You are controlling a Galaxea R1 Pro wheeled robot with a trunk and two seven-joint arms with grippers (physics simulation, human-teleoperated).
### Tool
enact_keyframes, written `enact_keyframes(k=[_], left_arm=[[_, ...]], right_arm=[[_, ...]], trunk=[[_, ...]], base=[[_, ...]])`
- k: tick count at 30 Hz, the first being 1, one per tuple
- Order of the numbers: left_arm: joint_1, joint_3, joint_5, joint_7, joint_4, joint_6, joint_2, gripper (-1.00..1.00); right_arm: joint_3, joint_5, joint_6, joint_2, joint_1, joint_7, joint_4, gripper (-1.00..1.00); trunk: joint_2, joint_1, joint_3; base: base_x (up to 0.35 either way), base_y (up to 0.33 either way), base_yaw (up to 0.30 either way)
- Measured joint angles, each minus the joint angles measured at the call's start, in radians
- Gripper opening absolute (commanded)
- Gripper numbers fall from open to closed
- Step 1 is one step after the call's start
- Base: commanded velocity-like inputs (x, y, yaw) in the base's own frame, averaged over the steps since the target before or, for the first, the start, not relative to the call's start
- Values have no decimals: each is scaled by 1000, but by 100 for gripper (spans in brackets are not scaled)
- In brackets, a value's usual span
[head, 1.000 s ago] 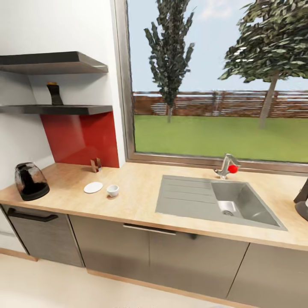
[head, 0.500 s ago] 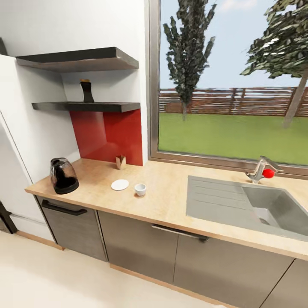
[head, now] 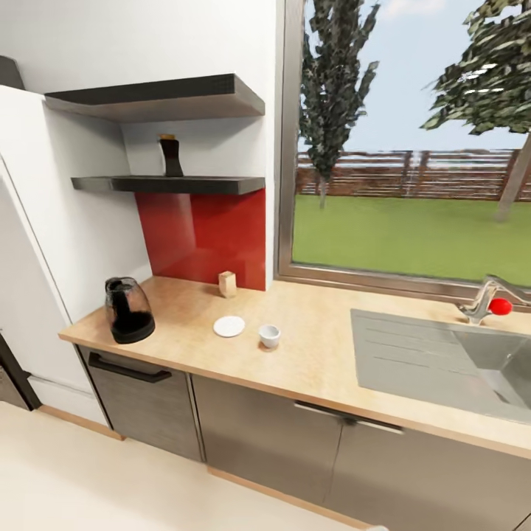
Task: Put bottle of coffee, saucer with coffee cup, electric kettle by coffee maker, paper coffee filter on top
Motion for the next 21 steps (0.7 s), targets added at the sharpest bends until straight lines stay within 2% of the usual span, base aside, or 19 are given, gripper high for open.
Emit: enact_keyframes(k=[3,21], left_arm=[[0,0,0,0,0,0,0,100],[-1,0,0,0,0,0,0,100]], right_arm=[[0,0,0,0,0,1,0,100],[0,0,0,1,0,1,0,100]], trunk=[[0,0,0],[1,0,-17]], base=[[132,311,74],[117,316,196]])
